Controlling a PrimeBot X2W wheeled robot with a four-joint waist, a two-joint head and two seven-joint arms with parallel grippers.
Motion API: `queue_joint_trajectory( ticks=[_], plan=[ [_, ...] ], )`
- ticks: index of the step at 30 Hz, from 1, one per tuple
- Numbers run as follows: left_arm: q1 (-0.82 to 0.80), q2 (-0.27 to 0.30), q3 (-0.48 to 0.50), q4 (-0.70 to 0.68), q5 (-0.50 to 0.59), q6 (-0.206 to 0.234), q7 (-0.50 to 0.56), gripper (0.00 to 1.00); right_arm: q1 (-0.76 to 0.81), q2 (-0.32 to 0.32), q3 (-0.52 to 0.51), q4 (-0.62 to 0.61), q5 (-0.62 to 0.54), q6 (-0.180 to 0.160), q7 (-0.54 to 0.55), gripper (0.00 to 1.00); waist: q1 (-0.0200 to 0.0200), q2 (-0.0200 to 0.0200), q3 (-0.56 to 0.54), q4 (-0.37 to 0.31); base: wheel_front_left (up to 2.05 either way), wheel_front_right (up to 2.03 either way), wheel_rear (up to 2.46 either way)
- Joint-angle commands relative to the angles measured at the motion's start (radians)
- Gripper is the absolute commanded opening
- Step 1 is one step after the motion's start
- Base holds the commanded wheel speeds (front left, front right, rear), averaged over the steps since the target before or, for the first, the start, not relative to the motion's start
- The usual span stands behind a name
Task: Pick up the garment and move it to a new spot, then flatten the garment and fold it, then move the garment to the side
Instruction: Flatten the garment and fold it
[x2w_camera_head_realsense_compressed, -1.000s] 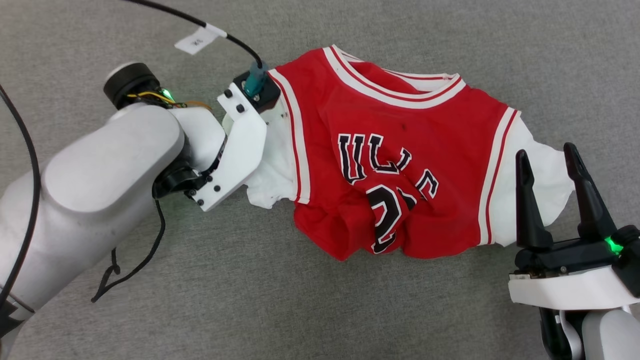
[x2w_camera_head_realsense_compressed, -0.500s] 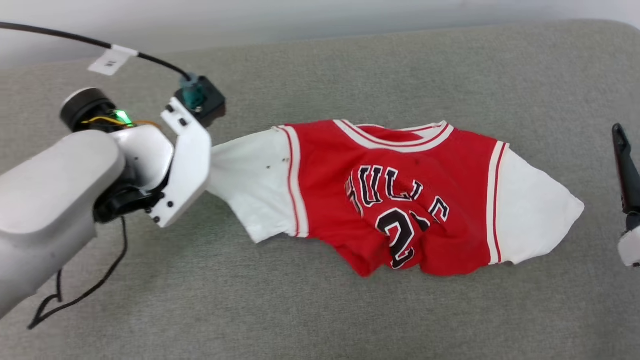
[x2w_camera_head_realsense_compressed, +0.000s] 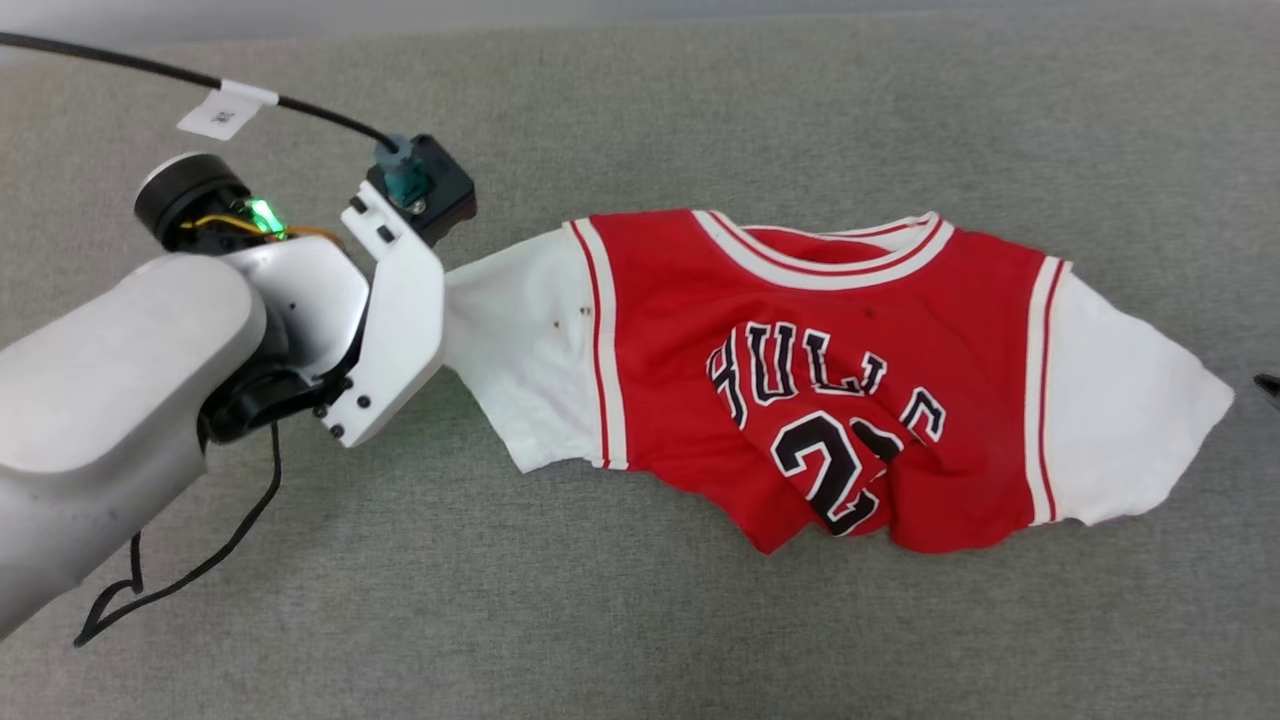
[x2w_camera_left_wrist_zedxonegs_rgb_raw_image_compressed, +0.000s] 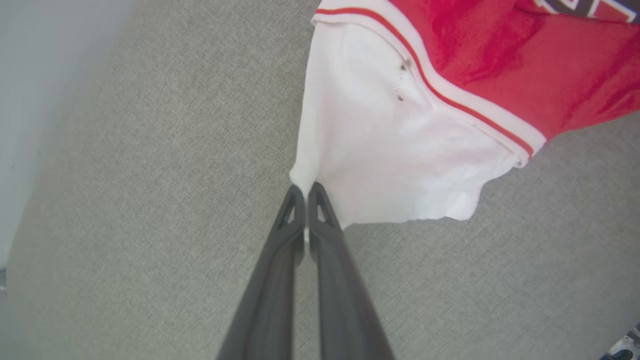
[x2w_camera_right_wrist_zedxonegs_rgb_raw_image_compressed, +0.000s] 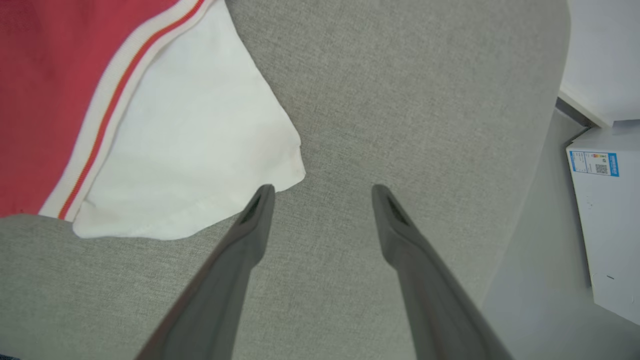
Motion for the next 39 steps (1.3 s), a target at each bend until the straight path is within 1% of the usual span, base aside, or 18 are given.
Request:
queue_joint_trajectory(
  ticks=[1,4,7,10,12,17,18,19,20,21,27,33,34,39],
  plan=[
    [-0.017,-0.010,0.005,-0.001,0.009,0.005,-0.007,0.00,-0.028,-0.006,0.015,0.015,0.025,-0.001,0.035,1.00,0.0000,0.0000,0.030,0.020,0.00,0.00,0.00],
    [-0.036,-0.027,0.010,-0.004,0.017,0.003,-0.009,0.00,-0.068,-0.012,0.053,0.047,0.047,-0.001,0.111,1.00,0.0000,0.0000,0.063,0.035,0.00,0.00,0.00],
    [-0.053,-0.040,0.014,-0.008,0.023,0.001,-0.019,0.00,-0.086,0.023,0.068,0.098,0.071,-0.001,0.139,1.00,0.0000,0.0000,0.094,0.047,0.00,0.00,0.00],
    [-0.060,-0.044,0.015,-0.009,0.032,-0.003,-0.030,0.00,-0.078,0.043,0.094,0.143,0.082,-0.001,0.140,1.00,0.0000,0.0000,0.119,0.058,0.00,0.00,0.00],
    [-0.065,-0.047,0.015,-0.007,0.036,-0.005,-0.036,0.00,-0.052,0.059,0.136,0.166,0.084,-0.001,0.135,1.00,0.0000,0.0000,0.129,0.061,0.00,0.00,0.00],
    [-0.061,-0.049,0.014,0.009,0.042,-0.010,-0.056,0.00,-0.024,0.110,0.202,0.216,0.126,0.000,0.079,1.00,0.0000,0.0000,0.131,0.060,0.00,0.00,0.00],
    [-0.058,-0.050,0.013,0.014,0.043,-0.010,-0.062,0.00,-0.030,0.113,0.211,0.220,0.130,0.001,0.060,0.49,0.0000,0.0000,0.125,0.058,0.00,0.00,0.00],
    [-0.054,-0.051,0.012,0.019,0.042,-0.011,-0.068,0.00,-0.041,0.114,0.215,0.222,0.134,0.001,0.037,0.20,0.0000,0.0000,0.117,0.057,0.00,0.00,0.00],
    [-0.049,-0.051,0.011,0.024,0.044,-0.012,-0.074,0.00,-0.051,0.114,0.214,0.223,0.139,0.001,0.018,0.00,0.0000,0.0000,0.108,0.055,0.00,0.00,0.00],
    [-0.043,-0.052,0.010,0.030,0.047,-0.012,-0.083,0.00,-0.066,0.111,0.212,0.225,0.141,0.001,-0.004,0.00,0.0000,0.0000,0.094,0.052,0.00,0.00,0.00],
    [-0.006,-0.053,0.009,0.061,0.054,-0.019,-0.163,0.00,-0.136,0.036,0.224,0.192,0.117,-0.001,-0.148,0.00,0.0000,0.0000,-0.008,0.041,0.00,0.00,0.00],
    [0.005,-0.030,0.024,0.059,0.087,-0.020,-0.269,0.00,-0.162,-0.022,0.229,0.133,0.117,-0.001,-0.277,0.00,0.0000,0.0000,-0.109,0.043,0.00,0.00,0.00],
    [0.005,-0.030,0.024,0.059,0.087,-0.020,-0.269,0.00,-0.162,-0.022,0.229,0.133,0.117,-0.001,-0.277,0.00,0.0000,0.0000,-0.109,0.043,0.00,0.00,0.00],
    [-0.012,-0.002,0.044,0.043,0.108,-0.018,-0.333,0.00,-0.198,-0.055,0.212,0.077,0.105,-0.001,-0.359,0.00,0.0000,0.0000,-0.174,0.047,0.00,0.00,0.00]
  ],
)
